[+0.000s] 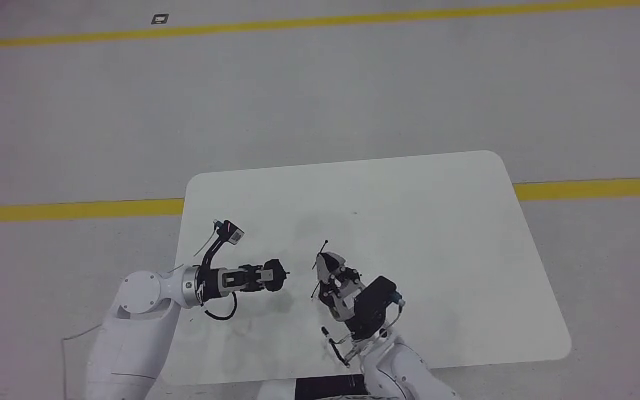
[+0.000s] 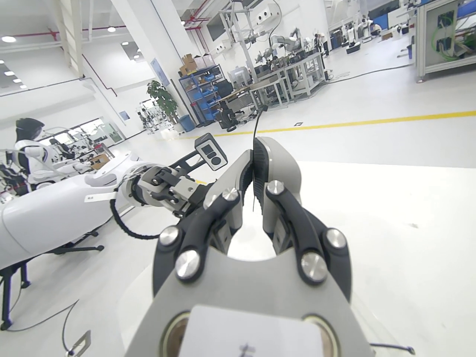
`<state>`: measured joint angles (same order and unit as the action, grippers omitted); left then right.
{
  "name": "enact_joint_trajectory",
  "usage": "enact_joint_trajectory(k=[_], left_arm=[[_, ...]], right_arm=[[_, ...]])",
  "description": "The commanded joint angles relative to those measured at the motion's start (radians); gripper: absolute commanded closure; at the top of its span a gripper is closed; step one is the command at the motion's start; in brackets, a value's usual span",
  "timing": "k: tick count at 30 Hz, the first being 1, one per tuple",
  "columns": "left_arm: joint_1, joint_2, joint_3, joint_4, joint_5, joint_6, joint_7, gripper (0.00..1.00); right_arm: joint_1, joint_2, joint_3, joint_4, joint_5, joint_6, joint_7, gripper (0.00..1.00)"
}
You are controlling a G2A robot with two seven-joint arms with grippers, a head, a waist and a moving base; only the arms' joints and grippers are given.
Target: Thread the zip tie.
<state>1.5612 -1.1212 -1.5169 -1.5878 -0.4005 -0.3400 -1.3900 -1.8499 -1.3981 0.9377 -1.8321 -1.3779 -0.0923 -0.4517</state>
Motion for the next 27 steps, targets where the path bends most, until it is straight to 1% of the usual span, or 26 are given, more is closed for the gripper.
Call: enact_joint_trajectory(k=[1,6,8,12,27], left_arm=[[0.0,0.0,0.0,0.0,0.0,0.0,0.0,1.0],[0.0,0.0,0.0,0.0,0.0,0.0,0.0,1.0],[0.0,0.0,0.0,0.0,0.0,0.0,0.0,1.0],[0.0,0.0,0.0,0.0,0.0,0.0,0.0,1.0],[0.0,0.0,0.0,0.0,0.0,0.0,0.0,1.0]], right_arm=[[0.026,0.006,-0.029,0.008,-0.003,0.02,0.005,1.0],[0.094,0.019,-0.109,0.03,-0.023,0.086,0.005,1.0],[0.121,0.024,-0.144,0.038,-0.034,0.122,0.002,1.0],[0.151,0.036,-0.187,0.043,-0.034,0.18,-0.011,1.0],[0.151,0.036,-0.187,0.043,-0.034,0.18,-0.011,1.0]])
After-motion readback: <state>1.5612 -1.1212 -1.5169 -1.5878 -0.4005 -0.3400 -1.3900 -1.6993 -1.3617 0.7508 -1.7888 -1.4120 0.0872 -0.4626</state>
